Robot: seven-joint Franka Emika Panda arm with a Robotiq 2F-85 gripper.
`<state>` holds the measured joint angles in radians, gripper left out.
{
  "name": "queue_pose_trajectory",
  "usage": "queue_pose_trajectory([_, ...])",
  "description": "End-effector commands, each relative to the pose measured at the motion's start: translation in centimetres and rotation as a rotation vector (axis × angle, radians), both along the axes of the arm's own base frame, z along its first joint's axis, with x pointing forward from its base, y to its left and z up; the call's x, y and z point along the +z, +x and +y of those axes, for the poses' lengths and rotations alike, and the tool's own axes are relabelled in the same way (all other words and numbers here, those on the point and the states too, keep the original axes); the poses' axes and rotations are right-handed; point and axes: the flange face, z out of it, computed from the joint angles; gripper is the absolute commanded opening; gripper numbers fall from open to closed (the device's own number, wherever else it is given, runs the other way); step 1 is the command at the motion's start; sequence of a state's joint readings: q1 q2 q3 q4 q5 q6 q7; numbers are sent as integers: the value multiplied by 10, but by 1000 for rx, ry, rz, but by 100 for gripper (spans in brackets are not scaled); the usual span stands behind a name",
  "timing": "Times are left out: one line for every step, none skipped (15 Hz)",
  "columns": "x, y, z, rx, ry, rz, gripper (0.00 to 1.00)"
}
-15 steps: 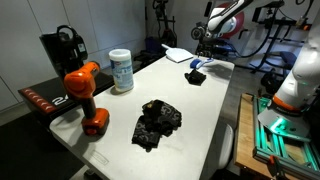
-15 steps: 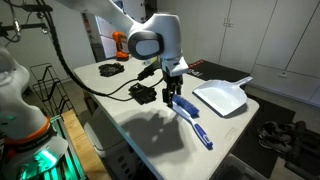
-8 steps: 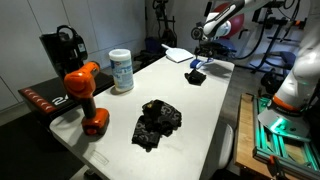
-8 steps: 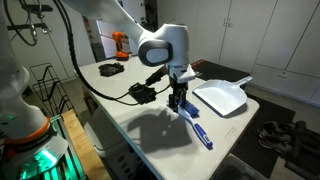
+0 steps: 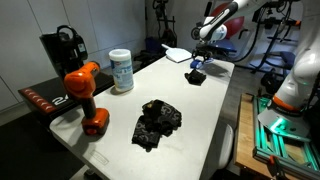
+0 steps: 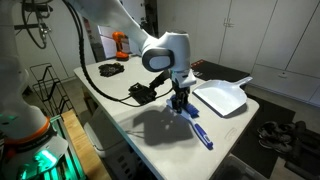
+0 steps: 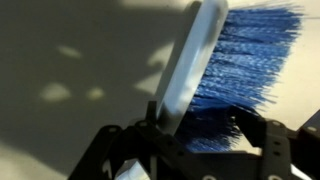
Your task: Put the cleaning brush on the glove to the right
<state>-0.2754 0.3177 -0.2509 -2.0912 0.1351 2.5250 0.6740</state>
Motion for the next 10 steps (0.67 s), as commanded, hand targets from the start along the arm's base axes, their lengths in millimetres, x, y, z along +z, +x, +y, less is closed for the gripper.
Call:
queue_pose_trajectory([-9,5,-2,-18,21,0,49])
queue_pose_trajectory([-6,5,-2,-19,25,1,43])
queue_pose_trajectory([-3,4,-1,-16,33,3,36])
queue_pose_trajectory([0,3,0,-13,36,5,28])
queue_pose_trajectory([4,2,2,1,46,12,26])
queue_pose_trajectory([8,0,4,18,55,21,23])
queue_pose_trajectory([14,-2,8,41,64,33,19])
queue_pose_trajectory([19,-4,12,73,74,48,15])
queue_pose_trajectory([27,-7,17,120,74,66,10])
queue_pose_trajectory([34,-9,22,172,74,84,10])
